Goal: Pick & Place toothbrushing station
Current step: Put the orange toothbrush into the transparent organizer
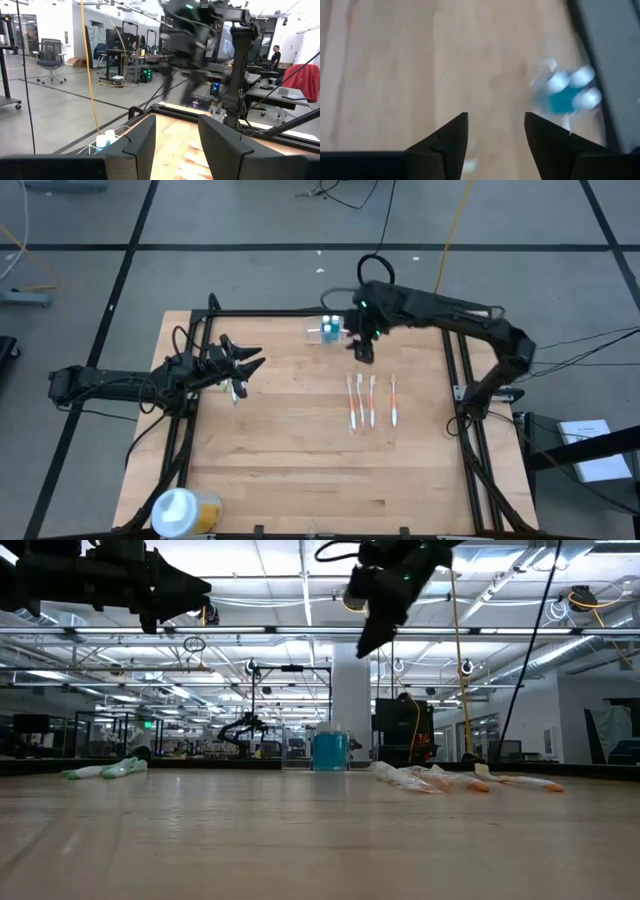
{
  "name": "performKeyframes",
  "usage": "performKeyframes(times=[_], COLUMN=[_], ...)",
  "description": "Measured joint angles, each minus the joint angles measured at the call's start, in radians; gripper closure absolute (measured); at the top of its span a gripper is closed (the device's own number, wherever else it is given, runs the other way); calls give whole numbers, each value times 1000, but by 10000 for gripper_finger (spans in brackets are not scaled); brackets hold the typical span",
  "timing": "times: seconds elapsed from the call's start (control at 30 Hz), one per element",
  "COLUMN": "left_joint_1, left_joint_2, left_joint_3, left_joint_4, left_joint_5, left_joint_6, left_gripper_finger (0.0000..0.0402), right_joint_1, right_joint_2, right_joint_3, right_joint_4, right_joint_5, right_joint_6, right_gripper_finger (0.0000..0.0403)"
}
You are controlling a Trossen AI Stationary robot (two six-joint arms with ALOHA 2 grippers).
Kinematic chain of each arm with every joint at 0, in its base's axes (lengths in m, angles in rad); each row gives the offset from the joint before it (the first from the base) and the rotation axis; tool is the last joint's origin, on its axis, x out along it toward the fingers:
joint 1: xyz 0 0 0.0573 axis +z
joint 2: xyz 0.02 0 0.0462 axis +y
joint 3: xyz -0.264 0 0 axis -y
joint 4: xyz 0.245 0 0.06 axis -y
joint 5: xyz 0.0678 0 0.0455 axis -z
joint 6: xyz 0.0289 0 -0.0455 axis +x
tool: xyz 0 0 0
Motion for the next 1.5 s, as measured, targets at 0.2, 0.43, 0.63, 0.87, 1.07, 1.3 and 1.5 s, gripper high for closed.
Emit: performKeyframes(times=[0.2,0.43,0.63,0.87,1.07,1.3,1.5], left_joint_1=[0,0,0,0,0,0,0], left_joint_2=[0,0,0,0,0,0,0], left_joint_3=[0,0,0,0,0,0,0], left_joint_4=[0,0,0,0,0,0,-1], left_joint_5=[0,0,0,0,0,0,0], left_joint_6=[0,0,0,0,0,0,0], left_gripper_finger=[245,245,245,245,245,245,245], right_joint_1=[93,194,251,258,257,258,258], right_joint_2=[-240,-442,-453,-374,-304,-196,-130], right_joint_3=[-323,-612,-815,-913,-917,-913,-912], right_joint_4=[158,104,139,209,331,356,337], right_joint_5=[1,270,445,446,446,455,480], right_joint_6=[185,600,827,1008,991,1007,1013], right_gripper_finger=[218,225,240,245,245,245,246])
